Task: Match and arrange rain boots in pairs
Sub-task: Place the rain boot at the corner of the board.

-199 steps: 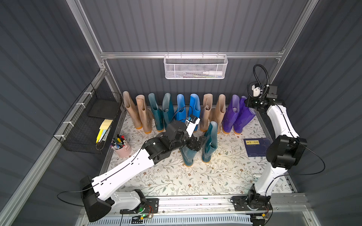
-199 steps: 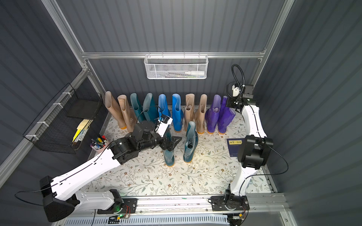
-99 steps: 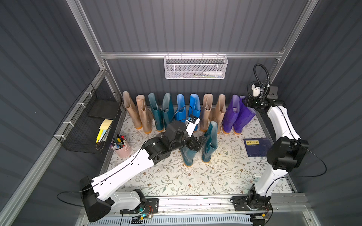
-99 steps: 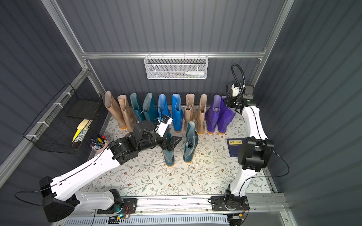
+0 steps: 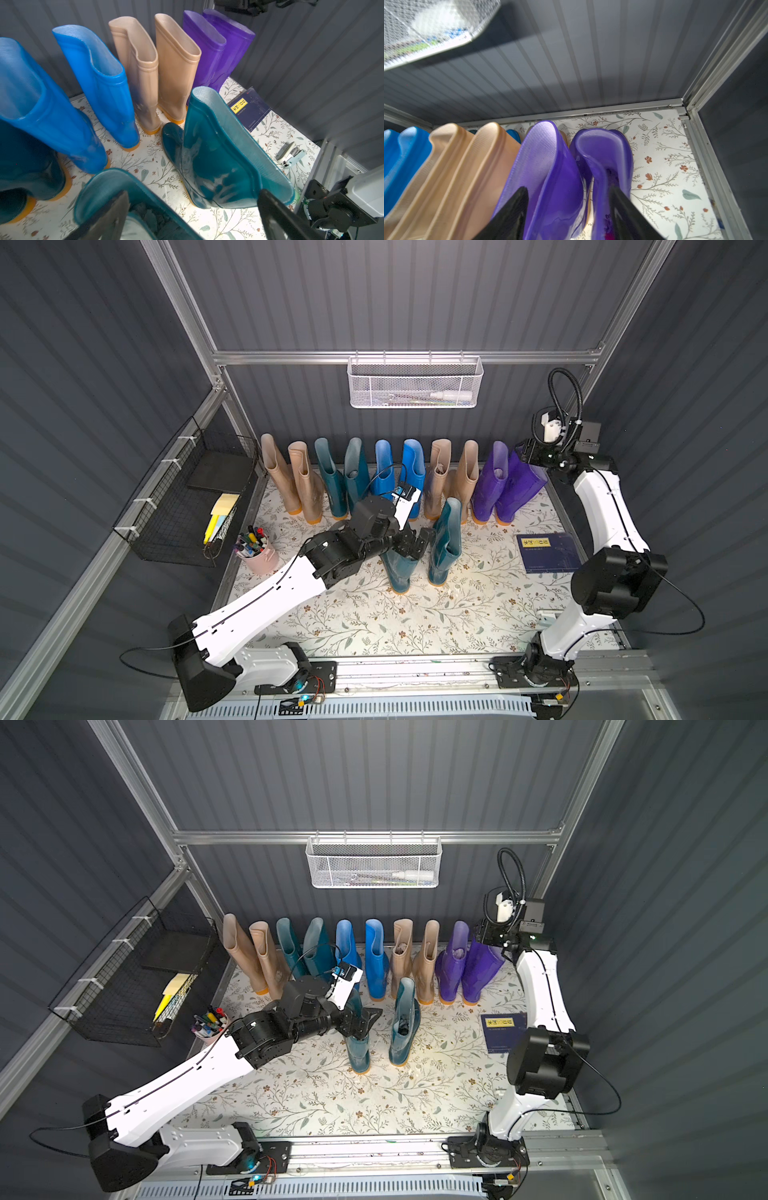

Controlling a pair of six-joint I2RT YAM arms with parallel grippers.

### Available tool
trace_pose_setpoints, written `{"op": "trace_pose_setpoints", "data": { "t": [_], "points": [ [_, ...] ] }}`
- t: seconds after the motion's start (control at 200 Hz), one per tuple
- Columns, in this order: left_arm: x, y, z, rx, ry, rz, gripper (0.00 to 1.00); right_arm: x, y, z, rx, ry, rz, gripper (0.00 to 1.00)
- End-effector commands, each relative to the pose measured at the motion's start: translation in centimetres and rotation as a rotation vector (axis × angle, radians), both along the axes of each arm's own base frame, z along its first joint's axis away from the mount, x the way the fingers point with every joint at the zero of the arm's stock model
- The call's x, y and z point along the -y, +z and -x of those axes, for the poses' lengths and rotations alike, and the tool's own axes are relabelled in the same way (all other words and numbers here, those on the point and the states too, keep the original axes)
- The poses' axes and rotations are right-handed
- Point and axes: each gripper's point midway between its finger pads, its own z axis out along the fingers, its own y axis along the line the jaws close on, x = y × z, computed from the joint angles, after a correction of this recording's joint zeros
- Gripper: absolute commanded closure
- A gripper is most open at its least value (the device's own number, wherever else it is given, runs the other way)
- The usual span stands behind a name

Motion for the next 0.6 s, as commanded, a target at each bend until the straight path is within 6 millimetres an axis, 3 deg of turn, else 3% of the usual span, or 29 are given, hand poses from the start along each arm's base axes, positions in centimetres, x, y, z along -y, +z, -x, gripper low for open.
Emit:
{"op": "trace_pose_setpoints", "data": {
  "t": [0.0, 0.25, 0.265, 0.325, 0.465, 0.595],
  "points": [
    [-1.6, 1.7, -0.8, 0.002, 0.108, -0.011, 0.01, -0.5, 1.8, 1.2, 0.035, -0.008, 0.01, 0.3],
    [-3.9, 0.8, -1.4, -0.04, 0.239, -0.055, 0.01, -1.9, 4.4, 3.7, 0.085, 0.005, 0.022, 0.22],
    [-4.0, 2.0, -1.4, -0.03, 0.248, -0.034, 0.01, -2.1, 4.5, 3.8, 0.089, 0.009, 0.022, 0.22],
    [-4.8, 1.7, -1.6, -0.045, 0.291, -0.055, 0.0, -3.0, 5.0, 4.7, 0.098, 0.027, 0.024, 0.21],
    [-6.2, 0.6, -2.2, -0.084, 0.391, -0.125, 0.0, -4.7, 5.0, 6.5, 0.1, 0.027, 0.046, 0.17],
    [-5.6, -0.3, -2.4, -0.126, 0.4, -0.128, 0.0, -6.3, 4.1, 8.0, 0.099, 0.048, 0.028, 0.14]
  ]
}}
